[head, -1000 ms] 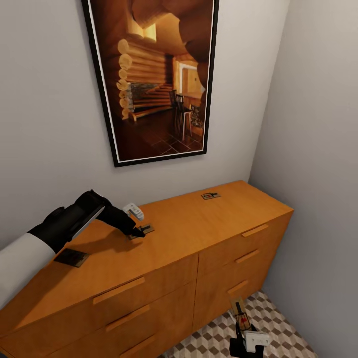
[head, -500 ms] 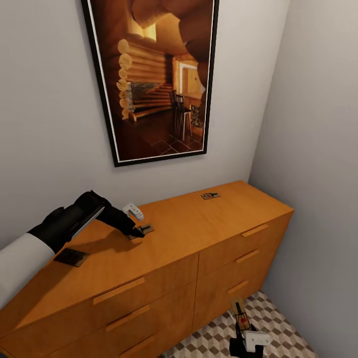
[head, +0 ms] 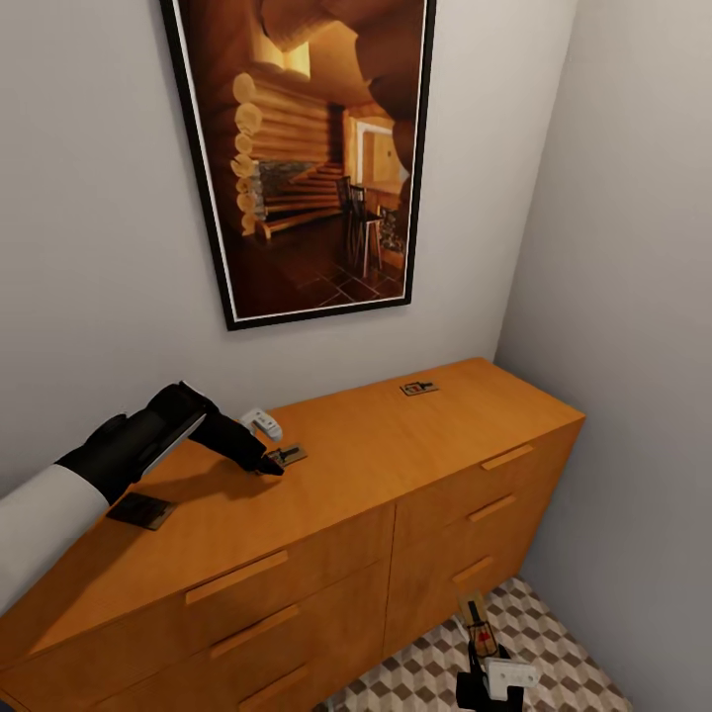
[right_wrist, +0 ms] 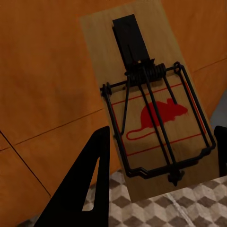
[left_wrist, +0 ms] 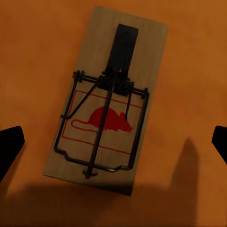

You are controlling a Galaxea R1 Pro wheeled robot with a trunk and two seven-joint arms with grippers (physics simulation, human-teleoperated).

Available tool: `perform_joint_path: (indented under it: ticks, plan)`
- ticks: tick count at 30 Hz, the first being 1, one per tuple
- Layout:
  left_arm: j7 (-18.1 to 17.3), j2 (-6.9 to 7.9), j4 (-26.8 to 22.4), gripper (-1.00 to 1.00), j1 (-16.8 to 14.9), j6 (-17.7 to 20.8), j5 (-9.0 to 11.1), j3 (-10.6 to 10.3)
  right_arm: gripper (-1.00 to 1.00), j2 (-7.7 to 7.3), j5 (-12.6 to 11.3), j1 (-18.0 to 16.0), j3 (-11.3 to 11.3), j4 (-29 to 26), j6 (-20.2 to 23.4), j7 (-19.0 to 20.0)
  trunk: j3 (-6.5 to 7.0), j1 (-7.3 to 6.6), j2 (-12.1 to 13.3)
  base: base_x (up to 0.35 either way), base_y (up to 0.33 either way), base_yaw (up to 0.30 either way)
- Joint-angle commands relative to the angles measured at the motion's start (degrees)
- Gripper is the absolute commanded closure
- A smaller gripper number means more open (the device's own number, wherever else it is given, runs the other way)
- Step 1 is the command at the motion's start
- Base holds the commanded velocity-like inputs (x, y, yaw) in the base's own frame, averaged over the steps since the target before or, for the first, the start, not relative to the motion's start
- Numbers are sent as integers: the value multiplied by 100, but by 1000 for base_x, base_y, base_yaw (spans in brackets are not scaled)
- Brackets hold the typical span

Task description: Take the four mousetraps from the cabinet in the bathroom and place them on the bathroom floor. Make sure all four end up on the same floor surface, and ensure that at least two of them are either under or directly next to the same bathroom sink.

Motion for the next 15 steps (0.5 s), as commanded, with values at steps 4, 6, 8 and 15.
perform_joint_path:
  ticks: [4,6,8,15]
  plan:
    - [21,6,35,-100,-8,35,51,-39,100,4,-13,-6,49,3,-11,-42,-9,0,-3,0,0,0]
    - [22,6,45,-100,-8,33,51,-42,100,5,-13,-4,49,3,-11,-42,-17,0,-3,0,0,0]
    - [22,4,65,-100,-8,32,51,-46,100,5,-13,-5,49,1,-11,-42,-29,0,-3,0,0,0]
    - [23,-10,202,-100,-8,26,51,-78,100,5,-13,-3,49,2,-18,-42,-39,0,-3,0,0,0]
